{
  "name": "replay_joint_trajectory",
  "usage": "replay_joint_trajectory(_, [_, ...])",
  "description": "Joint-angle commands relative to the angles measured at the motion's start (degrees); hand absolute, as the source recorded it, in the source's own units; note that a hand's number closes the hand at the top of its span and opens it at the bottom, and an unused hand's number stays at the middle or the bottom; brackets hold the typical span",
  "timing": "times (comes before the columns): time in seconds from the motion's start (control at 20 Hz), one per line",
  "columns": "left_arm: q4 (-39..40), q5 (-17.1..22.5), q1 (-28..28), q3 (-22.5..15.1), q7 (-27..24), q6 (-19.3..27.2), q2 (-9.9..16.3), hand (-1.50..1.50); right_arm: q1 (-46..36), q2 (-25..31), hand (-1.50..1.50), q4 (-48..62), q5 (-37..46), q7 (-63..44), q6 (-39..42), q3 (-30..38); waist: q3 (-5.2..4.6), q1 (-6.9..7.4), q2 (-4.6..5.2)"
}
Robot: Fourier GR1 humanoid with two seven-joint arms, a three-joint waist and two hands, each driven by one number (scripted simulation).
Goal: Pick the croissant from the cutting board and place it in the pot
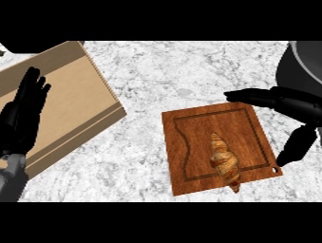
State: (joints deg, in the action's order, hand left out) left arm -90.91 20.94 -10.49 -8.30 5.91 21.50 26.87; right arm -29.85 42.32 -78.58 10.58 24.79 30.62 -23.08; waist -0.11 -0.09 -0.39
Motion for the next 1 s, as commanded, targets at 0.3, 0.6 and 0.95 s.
replay_joint_trajectory(0.3, [2.5, -2.0, -3.7, 2.6, 2.6, -2.0, -1.8, 0.0, 6.5, -4.0, -1.5, -16.9, 3.8, -18.8, 7.1, -1.8, 0.08, -0.33, 0.3])
replay_joint_trajectory(0.6, [-5.1, -4.5, -1.8, 3.4, 7.6, -2.0, -2.1, 0.0, 10.0, -10.0, -1.5, -19.0, 10.1, -21.5, 7.6, -2.6, 0.11, 0.07, 0.3])
replay_joint_trajectory(0.95, [0.6, -6.6, -4.5, 5.8, 6.0, -3.8, -5.2, 0.0, 11.6, -10.8, -1.5, -14.4, 20.0, -18.1, 6.0, -0.6, 0.12, 0.05, 0.42])
